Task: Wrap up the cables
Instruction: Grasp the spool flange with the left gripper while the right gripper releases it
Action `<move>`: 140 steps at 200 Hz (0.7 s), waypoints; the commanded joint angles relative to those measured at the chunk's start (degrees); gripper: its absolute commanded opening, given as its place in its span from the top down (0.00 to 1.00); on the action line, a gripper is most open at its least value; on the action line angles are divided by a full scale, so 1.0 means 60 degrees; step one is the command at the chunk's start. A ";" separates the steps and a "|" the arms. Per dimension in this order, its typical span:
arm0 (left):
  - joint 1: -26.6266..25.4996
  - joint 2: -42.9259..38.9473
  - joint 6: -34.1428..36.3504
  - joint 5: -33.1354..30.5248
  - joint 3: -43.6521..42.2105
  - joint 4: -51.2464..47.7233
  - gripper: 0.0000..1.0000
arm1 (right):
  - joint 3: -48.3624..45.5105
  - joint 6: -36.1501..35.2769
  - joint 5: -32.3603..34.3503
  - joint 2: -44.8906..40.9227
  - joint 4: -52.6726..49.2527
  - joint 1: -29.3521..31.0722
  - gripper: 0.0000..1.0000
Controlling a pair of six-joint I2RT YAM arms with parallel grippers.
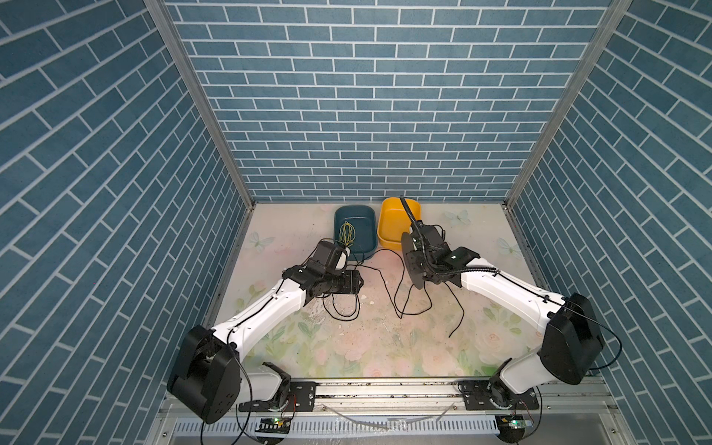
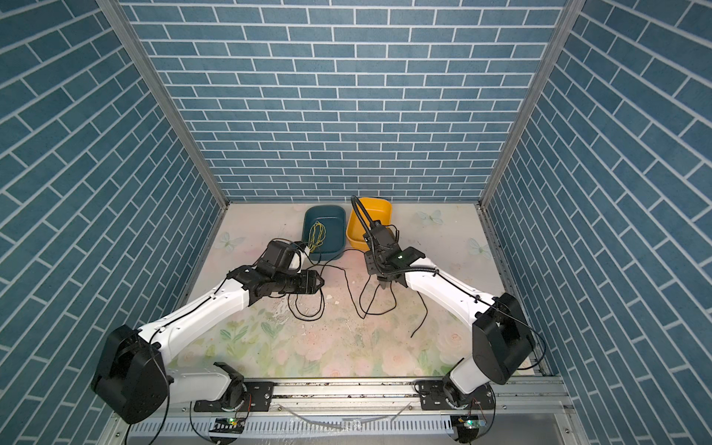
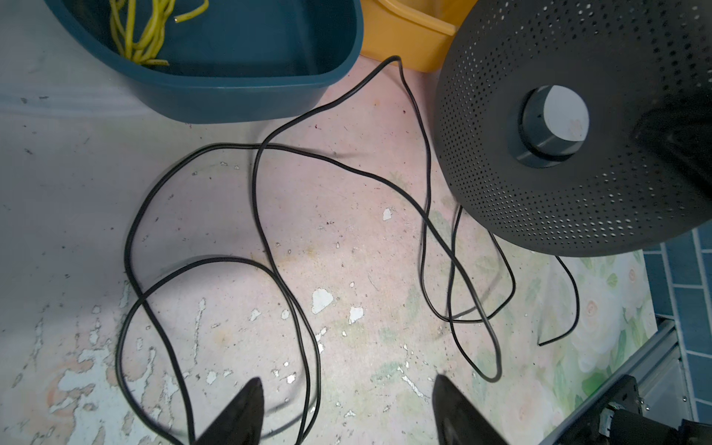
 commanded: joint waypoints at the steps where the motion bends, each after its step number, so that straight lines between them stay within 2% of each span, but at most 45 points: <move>1: -0.0209 0.0103 0.0029 0.0012 0.0478 -0.0129 0.30 | 0.0567 0.0039 0.0126 -0.0034 0.0118 0.0035 0.75; 16: -0.0421 0.0200 0.0054 -0.0070 0.0743 -0.0231 0.30 | 0.0618 0.0023 0.0140 -0.0107 0.0036 0.0037 0.71; 62: -0.1137 0.0896 0.0056 -0.0124 0.1877 -0.0408 0.29 | 0.0618 -0.0138 -0.0151 -0.0702 -0.0102 -0.0001 0.50; 104: -0.1668 0.1689 0.0114 -0.0240 0.2967 -0.0404 0.26 | 0.0635 -0.0059 -0.0393 -0.1616 -0.0725 -0.0124 0.35; 140: -0.2040 0.2342 0.0290 -0.0486 0.4251 -0.0744 0.22 | 0.0238 0.0316 -0.0461 -0.2695 -0.1496 -0.0444 0.27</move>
